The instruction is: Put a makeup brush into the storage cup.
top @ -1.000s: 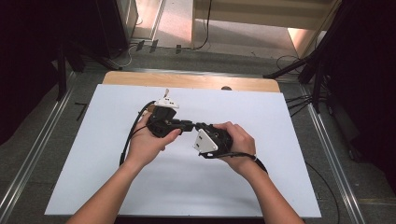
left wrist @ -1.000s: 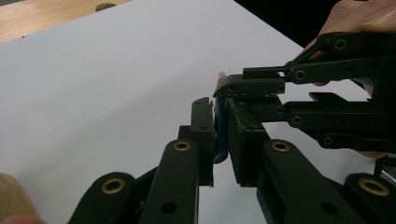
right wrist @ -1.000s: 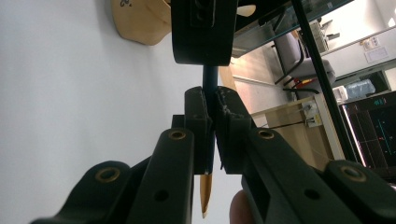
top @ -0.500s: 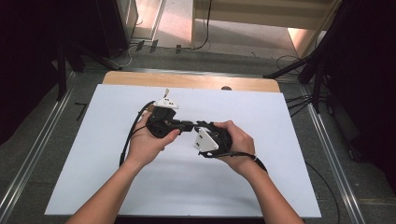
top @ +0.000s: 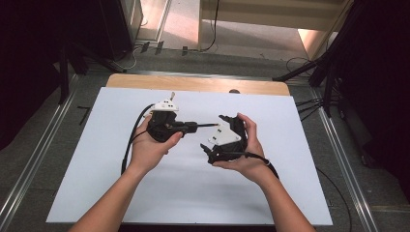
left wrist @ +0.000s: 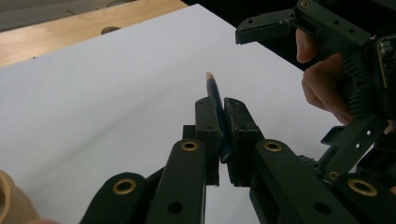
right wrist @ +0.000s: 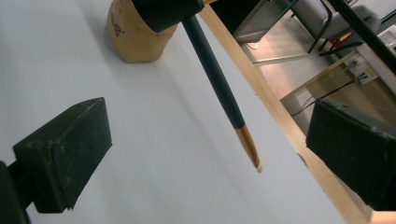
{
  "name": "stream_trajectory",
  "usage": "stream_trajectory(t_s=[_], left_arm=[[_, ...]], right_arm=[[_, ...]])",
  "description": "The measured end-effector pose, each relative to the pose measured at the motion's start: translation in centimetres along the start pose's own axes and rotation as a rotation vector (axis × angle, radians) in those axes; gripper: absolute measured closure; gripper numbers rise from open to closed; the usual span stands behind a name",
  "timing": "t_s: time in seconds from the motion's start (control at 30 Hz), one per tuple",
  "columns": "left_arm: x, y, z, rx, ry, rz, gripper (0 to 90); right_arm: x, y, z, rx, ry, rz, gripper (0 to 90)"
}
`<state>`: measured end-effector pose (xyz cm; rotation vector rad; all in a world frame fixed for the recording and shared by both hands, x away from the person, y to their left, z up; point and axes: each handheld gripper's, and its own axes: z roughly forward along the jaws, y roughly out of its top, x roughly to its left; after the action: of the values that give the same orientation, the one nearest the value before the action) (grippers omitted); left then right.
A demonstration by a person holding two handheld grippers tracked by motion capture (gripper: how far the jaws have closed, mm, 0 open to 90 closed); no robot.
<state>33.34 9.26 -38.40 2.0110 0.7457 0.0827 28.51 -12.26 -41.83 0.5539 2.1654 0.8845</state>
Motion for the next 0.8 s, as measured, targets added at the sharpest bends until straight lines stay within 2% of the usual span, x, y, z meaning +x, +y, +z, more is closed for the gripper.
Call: stream_trajectory(t_s=[0.2,0.5,0.6,0.8], left_arm=[[0.4,-0.6,-0.4,-0.057,0.005,-0.016,86.4],[0.3,-1.3,-0.9,-0.140,0.054,-0.012,86.4],[0.2,-1.5,-1.0,-0.161,0.053,-0.003,86.3],[0.3,-1.9,-1.1,-0.191,0.050,-0.015,86.3]], right_arm=[[-0.4,-0.7,-0.4,-0.026,0.014,0.084,0.0],[-0.6,-1.5,-0.4,-0.049,0.018,0.161,0.3],[-0.6,-1.6,-0.4,-0.055,0.022,0.181,1.8],[-0.4,-1.8,-0.4,-0.069,0.022,0.230,3.9]])
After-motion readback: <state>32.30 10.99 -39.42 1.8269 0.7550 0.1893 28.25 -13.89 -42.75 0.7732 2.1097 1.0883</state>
